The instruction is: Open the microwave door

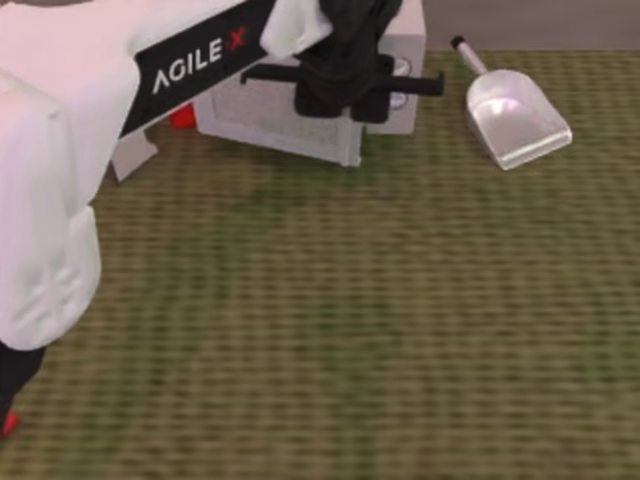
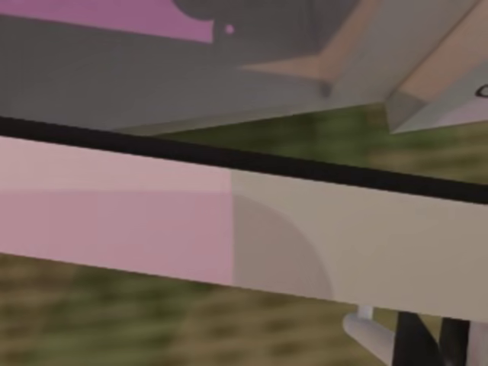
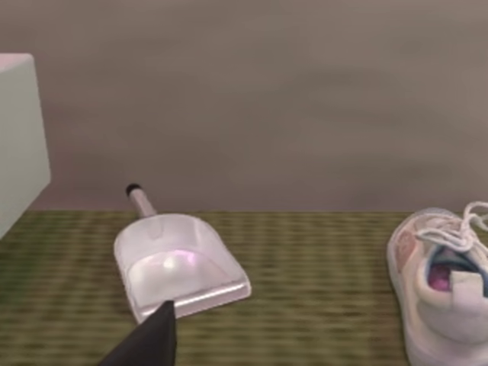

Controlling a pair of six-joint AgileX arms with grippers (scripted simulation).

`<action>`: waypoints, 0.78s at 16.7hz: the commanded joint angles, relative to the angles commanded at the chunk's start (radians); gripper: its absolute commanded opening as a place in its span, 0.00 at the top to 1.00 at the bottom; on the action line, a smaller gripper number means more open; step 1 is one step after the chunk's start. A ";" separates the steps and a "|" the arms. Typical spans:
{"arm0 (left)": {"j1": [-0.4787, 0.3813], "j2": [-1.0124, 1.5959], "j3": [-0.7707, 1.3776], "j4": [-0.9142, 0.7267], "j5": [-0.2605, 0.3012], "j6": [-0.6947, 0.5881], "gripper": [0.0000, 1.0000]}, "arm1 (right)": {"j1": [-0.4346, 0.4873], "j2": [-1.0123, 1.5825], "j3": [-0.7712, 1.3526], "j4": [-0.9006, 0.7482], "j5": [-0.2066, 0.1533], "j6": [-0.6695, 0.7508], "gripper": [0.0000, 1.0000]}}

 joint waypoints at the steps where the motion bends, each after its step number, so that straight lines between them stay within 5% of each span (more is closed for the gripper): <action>1: 0.002 -0.010 -0.014 0.008 0.002 0.009 1.00 | 0.000 0.000 0.000 0.000 0.000 0.000 0.00; 13: 0.022 -0.114 -0.179 0.093 0.051 0.110 1.00 | 0.000 0.000 0.000 0.000 0.000 0.000 0.00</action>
